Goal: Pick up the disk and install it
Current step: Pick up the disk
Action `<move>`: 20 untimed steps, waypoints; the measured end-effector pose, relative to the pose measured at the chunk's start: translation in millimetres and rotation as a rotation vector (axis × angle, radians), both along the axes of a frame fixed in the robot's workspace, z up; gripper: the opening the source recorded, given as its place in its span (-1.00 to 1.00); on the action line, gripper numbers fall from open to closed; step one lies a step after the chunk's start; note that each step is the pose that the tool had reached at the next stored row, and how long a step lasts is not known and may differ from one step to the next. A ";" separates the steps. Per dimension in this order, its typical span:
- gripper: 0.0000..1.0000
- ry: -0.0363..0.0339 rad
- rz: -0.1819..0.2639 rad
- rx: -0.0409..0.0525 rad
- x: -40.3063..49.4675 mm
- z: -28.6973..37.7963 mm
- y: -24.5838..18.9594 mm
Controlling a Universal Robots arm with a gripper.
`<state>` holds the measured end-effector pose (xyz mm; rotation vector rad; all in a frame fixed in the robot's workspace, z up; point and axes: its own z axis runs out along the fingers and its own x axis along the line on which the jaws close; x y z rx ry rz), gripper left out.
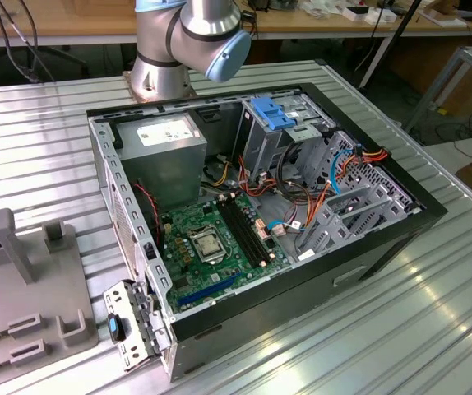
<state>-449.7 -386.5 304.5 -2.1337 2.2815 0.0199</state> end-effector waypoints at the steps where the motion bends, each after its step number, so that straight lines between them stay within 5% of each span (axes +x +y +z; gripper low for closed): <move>1: -0.25 0.0000 -0.001 0.0000 0.0 0.0 0.0; 20: -0.25 0.0000 0.044 0.0000 0.0 -0.9 0.0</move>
